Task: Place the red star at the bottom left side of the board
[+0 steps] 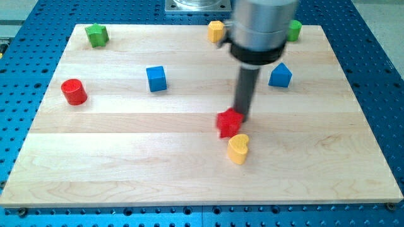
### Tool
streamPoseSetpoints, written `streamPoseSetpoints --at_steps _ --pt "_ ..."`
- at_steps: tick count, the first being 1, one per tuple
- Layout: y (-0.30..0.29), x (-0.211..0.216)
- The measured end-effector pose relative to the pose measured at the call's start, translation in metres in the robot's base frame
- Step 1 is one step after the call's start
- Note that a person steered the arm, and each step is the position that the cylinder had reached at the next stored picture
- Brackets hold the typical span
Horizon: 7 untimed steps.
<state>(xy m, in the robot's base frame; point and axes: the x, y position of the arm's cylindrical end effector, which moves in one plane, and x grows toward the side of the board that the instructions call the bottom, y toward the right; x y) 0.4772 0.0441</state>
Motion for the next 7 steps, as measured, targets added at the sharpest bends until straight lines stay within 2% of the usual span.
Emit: streamPoseSetpoints --at_steps 1,2,5,6,7 --pt "0.045 0.003" --pt "0.026 0.022" --pt "-0.209 0.043" --pt "-0.217 0.043" --pt "-0.258 0.069"
